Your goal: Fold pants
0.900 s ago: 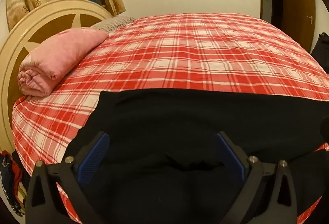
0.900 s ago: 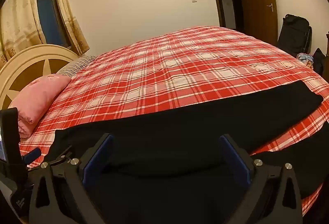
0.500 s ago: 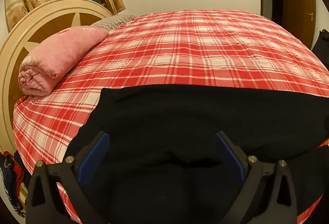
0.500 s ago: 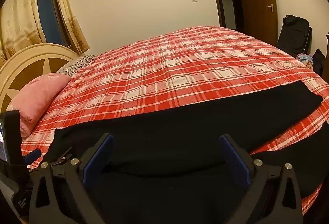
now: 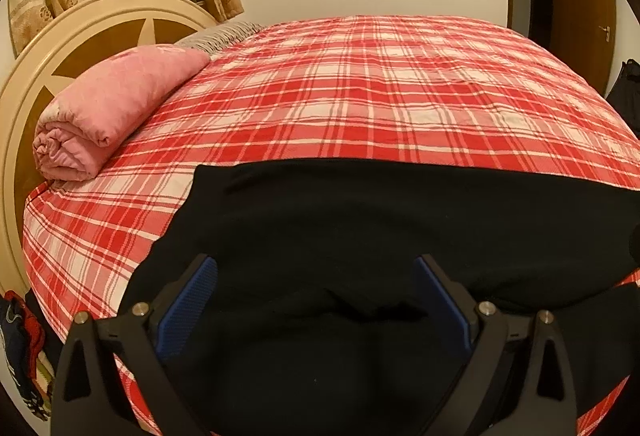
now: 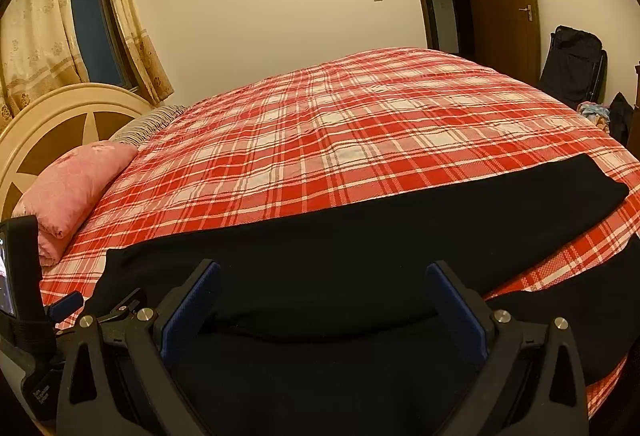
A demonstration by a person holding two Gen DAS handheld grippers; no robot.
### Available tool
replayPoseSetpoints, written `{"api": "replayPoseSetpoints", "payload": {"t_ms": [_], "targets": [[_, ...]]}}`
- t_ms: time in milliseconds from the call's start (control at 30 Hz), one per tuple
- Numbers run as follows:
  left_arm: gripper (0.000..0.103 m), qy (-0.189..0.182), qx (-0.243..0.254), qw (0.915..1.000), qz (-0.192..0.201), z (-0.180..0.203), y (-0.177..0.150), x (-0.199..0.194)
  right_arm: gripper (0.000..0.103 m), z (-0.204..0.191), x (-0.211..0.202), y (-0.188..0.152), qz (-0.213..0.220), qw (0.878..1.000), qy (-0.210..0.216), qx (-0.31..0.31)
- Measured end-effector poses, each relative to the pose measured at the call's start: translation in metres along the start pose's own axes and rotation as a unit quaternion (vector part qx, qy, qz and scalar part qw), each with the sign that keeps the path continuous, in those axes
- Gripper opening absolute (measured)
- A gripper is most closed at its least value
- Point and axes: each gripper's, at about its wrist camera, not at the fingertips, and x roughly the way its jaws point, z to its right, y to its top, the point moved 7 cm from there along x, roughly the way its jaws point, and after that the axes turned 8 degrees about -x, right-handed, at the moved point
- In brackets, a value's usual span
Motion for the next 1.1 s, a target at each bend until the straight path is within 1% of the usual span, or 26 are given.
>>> {"api": "replayPoseSetpoints", "payload": {"t_ms": [667,700,1100], "targets": [[0.100,0.001,-0.003,1.0000,0.000,0.0008,0.0026,0.0005,0.102,-0.0003,-0.0003,0.0001,0.000,1.000,-0.001,0.001],[0.100,-0.001,-0.003,1.0000,-0.001,-0.0057,0.0016,0.0013,0.102,-0.0006,0.0000,-0.0003,0.000,1.000,-0.001,0.001],[0.100,0.001,-0.003,1.0000,-0.001,-0.0068,0.0003,0.0016,0.102,-0.0014,0.0003,-0.0007,-0.003,1.000,-0.001,0.002]]}}
